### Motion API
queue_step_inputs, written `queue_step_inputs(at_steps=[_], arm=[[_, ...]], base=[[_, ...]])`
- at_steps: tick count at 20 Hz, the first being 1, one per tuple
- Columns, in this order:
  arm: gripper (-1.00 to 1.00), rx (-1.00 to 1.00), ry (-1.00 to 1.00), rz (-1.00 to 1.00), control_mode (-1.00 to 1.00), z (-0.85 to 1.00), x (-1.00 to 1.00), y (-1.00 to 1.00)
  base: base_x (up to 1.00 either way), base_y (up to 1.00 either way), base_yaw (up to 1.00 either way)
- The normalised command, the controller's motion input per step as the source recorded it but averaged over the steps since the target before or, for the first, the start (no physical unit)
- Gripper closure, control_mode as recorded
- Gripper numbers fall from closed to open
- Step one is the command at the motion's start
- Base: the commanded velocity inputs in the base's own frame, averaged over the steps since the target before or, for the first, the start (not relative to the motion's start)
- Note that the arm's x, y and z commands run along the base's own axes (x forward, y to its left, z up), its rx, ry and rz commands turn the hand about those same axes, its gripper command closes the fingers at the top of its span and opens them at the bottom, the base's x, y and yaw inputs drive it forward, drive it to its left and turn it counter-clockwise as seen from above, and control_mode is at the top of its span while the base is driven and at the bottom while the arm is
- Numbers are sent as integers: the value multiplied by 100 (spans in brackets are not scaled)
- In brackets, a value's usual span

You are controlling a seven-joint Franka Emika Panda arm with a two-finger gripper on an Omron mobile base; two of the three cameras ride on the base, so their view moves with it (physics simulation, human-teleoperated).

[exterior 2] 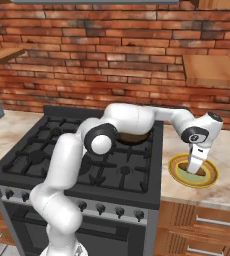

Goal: Pick the croissant and place it on the pan. Then turn on the stove to warm the croissant.

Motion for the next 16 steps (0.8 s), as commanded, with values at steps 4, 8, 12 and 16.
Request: queue_step_inputs(at_steps=[4,8,12,16], arm=[[-100,0,0,0,-100,-17,17,-1],[-100,0,0,0,-100,-15,18,-1],[-100,0,0,0,-100,-14,17,-5],[-100,0,0,0,-100,-14,13,-14]], base=[[0,0,0],[0,0,0],[0,0,0],[0,0,0]])
